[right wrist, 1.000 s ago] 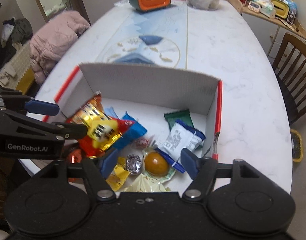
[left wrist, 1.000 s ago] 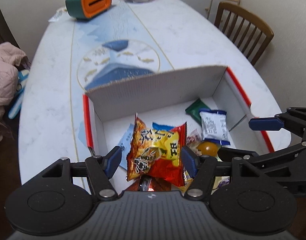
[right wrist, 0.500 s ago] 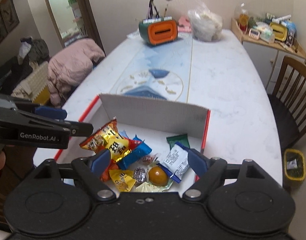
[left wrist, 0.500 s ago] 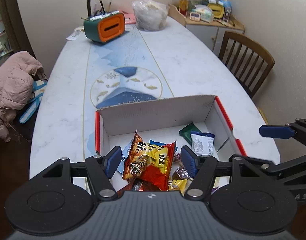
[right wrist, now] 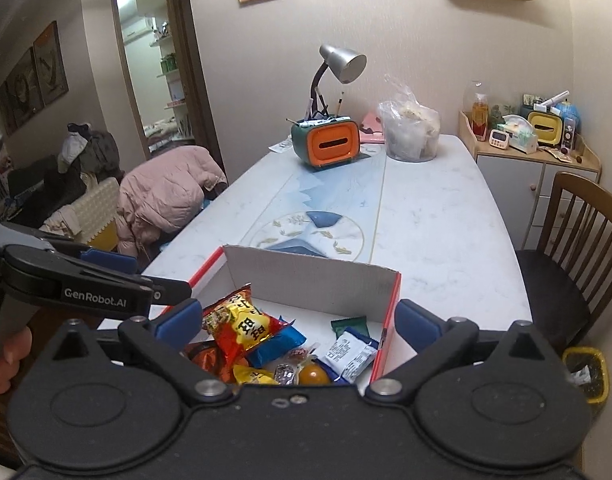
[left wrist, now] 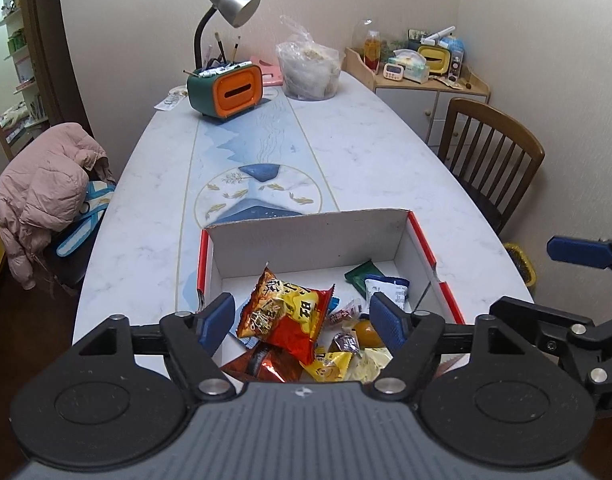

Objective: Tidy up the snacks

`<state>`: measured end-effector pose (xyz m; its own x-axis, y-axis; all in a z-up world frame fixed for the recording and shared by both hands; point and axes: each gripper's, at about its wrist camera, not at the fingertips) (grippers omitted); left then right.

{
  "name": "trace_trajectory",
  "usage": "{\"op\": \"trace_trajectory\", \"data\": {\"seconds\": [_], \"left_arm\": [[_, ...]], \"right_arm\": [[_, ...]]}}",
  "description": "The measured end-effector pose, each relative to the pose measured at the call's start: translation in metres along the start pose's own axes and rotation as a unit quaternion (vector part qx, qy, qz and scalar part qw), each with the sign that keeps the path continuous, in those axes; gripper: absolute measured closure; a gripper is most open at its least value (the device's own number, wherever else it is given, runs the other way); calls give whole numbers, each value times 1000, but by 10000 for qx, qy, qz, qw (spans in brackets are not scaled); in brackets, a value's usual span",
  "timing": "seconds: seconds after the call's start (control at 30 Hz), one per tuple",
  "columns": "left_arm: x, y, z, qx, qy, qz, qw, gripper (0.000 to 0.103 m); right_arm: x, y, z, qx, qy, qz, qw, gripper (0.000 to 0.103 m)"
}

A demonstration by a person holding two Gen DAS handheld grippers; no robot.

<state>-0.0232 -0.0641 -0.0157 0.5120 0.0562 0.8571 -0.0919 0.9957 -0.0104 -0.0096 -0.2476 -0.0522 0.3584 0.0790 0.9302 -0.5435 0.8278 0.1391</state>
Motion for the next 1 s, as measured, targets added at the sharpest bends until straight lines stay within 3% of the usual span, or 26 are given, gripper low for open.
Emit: {"op": "trace_trajectory", "data": {"seconds": [0.23, 0.57, 1.0], "left_arm": [[-7, -3, 20, 53, -215, 95, 9997, 13], [-27, -6, 35, 77, -42, 292, 9995, 12], [-38, -2, 46, 125, 115, 416, 9990, 12]], "right_arm": [[-7, 0, 12, -88, -126, -465, 9988, 0], [-17, 21, 28, -134, -158, -203, 9996, 0], [-22, 31, 37, -233, -108, -329, 9991, 0]]}}
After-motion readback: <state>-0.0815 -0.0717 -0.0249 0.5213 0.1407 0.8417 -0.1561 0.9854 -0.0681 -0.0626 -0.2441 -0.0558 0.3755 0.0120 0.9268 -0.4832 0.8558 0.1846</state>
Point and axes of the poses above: each gripper's, at about its wrist camera, not at the fingertips, and z roughly against the way its jaws point, y to its left, x to its top, and after that the axes turned 15 degrees about -y, right-handed
